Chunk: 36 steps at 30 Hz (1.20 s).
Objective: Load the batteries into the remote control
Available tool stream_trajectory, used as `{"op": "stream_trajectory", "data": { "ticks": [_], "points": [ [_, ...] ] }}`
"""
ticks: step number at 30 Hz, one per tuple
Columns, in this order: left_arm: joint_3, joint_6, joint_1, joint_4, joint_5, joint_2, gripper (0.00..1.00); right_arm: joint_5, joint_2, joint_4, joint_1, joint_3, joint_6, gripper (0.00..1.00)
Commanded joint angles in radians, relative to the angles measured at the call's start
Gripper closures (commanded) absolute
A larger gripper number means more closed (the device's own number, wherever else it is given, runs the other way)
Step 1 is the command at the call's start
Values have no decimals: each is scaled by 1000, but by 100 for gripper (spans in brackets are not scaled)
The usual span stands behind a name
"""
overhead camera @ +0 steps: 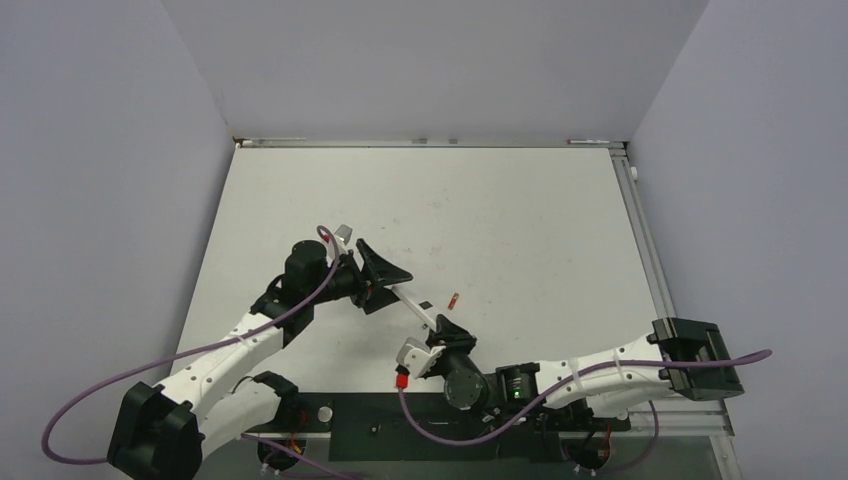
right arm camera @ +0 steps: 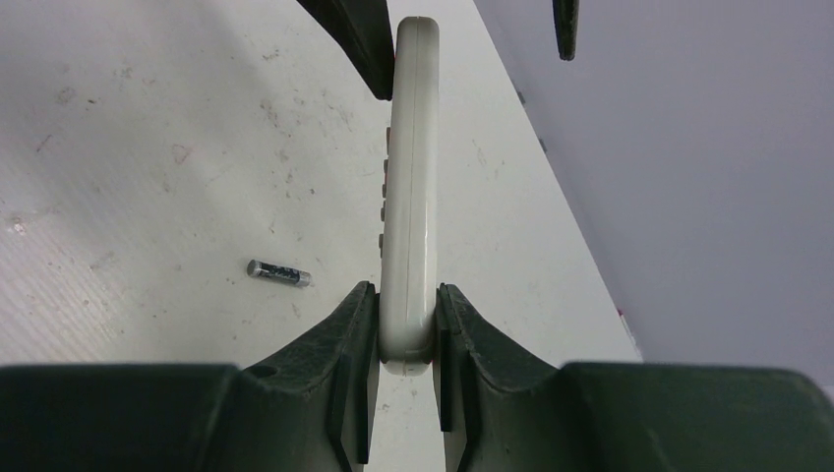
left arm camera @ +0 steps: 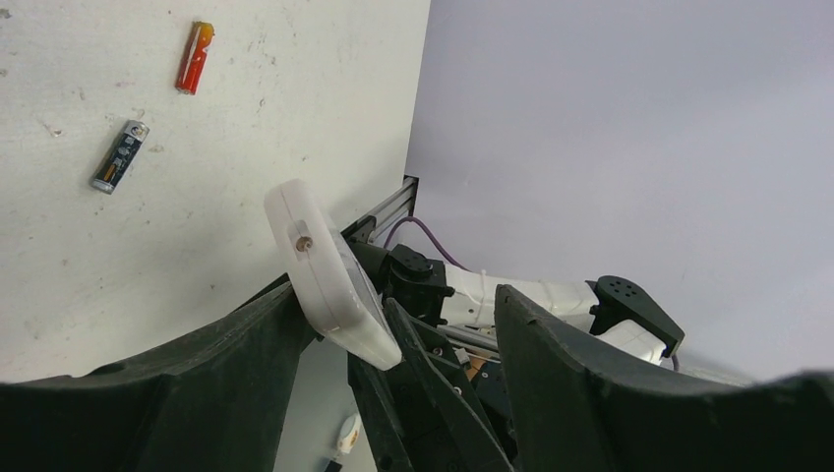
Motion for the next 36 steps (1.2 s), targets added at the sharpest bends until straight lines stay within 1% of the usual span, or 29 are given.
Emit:
{"op": "stream_trajectory", "data": {
  "ticks": [1, 8, 15, 19, 24, 27, 29, 30, 33, 36],
  "points": [
    [-9, 12, 10, 76, 35, 9, 35, 34, -15, 142, 36, -27, -125, 92],
    [-19, 12, 10, 94, 48, 21, 41, 30, -7, 212, 65, -55, -217, 92],
    [-30, 18, 17, 91, 64, 25, 58, 31, 7, 251, 86, -74, -296, 92],
    [-33, 19, 19, 93, 67, 23, 65, 35, 17, 259, 94, -79, -321, 92],
    [-37, 19, 21, 106, 77, 27, 84, 43, 26, 299, 109, -96, -355, 92],
    [-43, 13, 22, 117, 82, 29, 100, 49, 31, 310, 111, -96, -363, 92],
    [-46, 11, 23, 119, 79, 26, 100, 54, 30, 310, 113, -96, -364, 91],
    [-49, 9, 24, 122, 79, 22, 100, 57, 28, 311, 113, -98, -362, 90],
    [-59, 2, 27, 125, 67, 5, 100, 58, 7, 308, 115, -104, -348, 74],
    [-68, -4, 33, 129, 57, -14, 100, 57, -19, 297, 116, -110, -329, 65]
  ]
}}
